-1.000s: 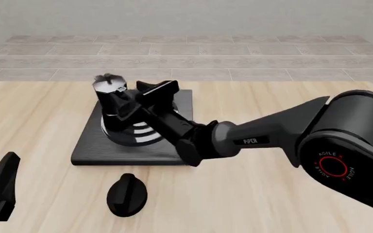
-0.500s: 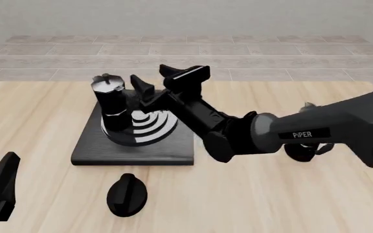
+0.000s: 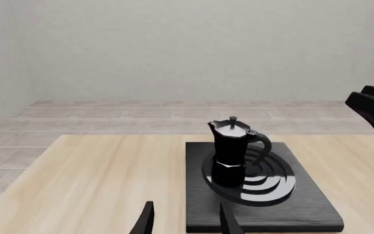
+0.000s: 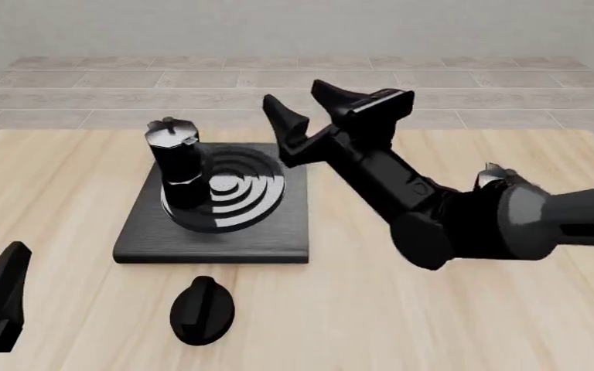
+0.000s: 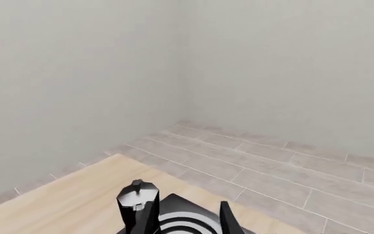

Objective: Put both moka pots on the stove.

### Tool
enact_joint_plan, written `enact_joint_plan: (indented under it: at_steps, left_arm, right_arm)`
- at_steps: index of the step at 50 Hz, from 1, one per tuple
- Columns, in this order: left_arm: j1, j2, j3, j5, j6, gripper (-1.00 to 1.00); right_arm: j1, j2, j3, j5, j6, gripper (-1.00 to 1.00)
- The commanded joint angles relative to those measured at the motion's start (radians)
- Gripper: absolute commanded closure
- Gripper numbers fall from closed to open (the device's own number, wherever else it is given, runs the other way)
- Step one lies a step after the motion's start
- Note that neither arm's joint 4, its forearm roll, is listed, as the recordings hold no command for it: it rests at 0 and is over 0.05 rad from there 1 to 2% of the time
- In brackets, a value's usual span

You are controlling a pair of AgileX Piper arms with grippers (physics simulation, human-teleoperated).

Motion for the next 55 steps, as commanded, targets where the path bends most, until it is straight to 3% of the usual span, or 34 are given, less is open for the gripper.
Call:
enact_joint_plan:
  at_steps: [1, 5, 6, 14, 20, 22, 25, 37, 42, 55]
  left_arm:
    - [0.000, 0.000, 0.000, 0.000, 0.000, -1.00]
    - [0.000, 0.000, -0.001, 0.001, 0.000, -1.00]
    - [0.000, 0.000, 0.000, 0.000, 0.000, -1.00]
    - [0.000, 0.000, 0.000, 0.000, 0.000, -1.00]
    - [0.000, 0.000, 0.002, -0.001, 0.000, -1.00]
    - [0.000, 0.000, 0.001, 0.000, 0.000, -1.00]
    - [0.000, 0.000, 0.002, -0.001, 0.000, -1.00]
    - [0.000, -0.001, -0.001, 0.002, 0.000, -1.00]
    - [0.000, -0.001, 0.001, 0.000, 0.000, -1.00]
    - [-0.001, -0.001, 0.001, 0.000, 0.000, -1.00]
  right_arm:
    - [-0.093, -0.147, 0.140, -0.027, 0.027, -1.00]
    - [-0.138, -0.216, 0.214, -0.054, 0.009, -1.00]
    - [-0.161, -0.233, 0.223, -0.032, 0.042, -1.00]
    - [-0.251, -0.339, 0.311, -0.027, 0.041, -1.00]
    - [-0.304, -0.491, 0.367, 0.051, 0.054, -1.00]
    - [-0.311, -0.535, 0.405, 0.027, 0.022, -1.00]
    - [-0.367, -0.545, 0.402, 0.070, 0.060, -1.00]
    - [-0.404, -0.660, 0.503, 0.102, 0.036, -1.00]
    - [-0.463, -0.725, 0.525, 0.167, 0.051, -1.00]
    - [-0.531, -0.916, 0.563, 0.376, -0.010, -1.00]
